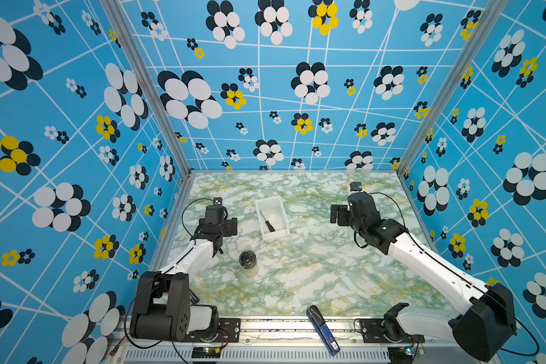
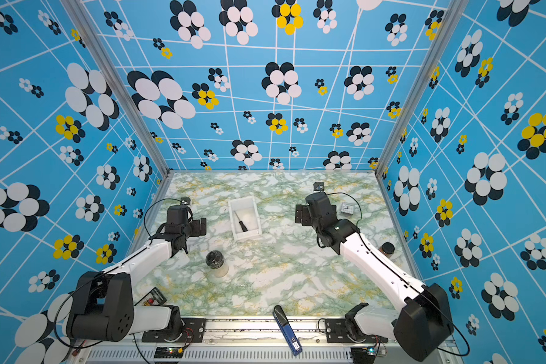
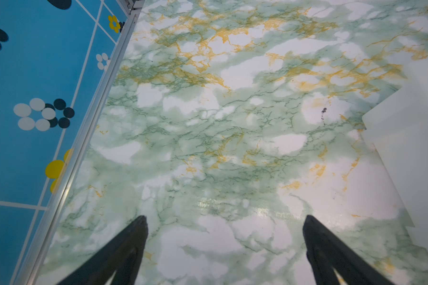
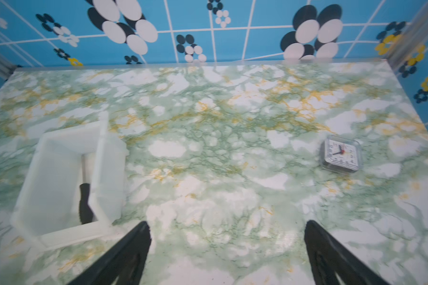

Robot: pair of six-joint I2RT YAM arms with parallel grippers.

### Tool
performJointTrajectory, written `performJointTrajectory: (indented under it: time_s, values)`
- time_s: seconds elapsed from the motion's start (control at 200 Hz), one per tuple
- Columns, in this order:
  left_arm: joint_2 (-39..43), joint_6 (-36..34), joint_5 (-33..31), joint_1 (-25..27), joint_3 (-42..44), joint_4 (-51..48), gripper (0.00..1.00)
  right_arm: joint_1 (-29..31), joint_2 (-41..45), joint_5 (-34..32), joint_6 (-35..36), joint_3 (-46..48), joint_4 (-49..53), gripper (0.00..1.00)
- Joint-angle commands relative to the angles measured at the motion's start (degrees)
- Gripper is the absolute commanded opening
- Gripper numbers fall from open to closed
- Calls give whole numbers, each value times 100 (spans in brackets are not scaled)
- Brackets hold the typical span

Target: Put the screwdriver in the bin

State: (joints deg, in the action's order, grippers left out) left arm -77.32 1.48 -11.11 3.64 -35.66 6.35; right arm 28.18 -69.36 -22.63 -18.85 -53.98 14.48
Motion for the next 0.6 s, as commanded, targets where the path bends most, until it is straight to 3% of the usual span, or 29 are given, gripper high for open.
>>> performJointTrajectory:
  time_s: [0.0, 0.19, 0.295, 0.44, 0.51, 0.595]
  values:
    - [-20, -9, 108, -106, 505, 1616, 99, -372, 321, -315, 109, 638, -1111, 99]
    - [-318, 170, 136, -153, 1073, 3302, 99, -1040, 625, -511, 710, 1419, -1563, 99]
    - [-481, 54, 186, -161, 1164, 3733, 99, -1543, 904, -646, 1037, 2003, -2107, 99]
    - [-976, 105, 354, -249, 1604, 4948, 99, -2505, 968, -281, 959, 2860, -3208, 99]
    - [-1221, 64, 383, -243, 1759, 5507, 99, -2674, 759, -123, 948, 3175, -3848, 99]
    - [-1150, 71, 467, -249, 1766, 5384, 99, -2704, 448, 122, 1075, 3444, -4549, 99]
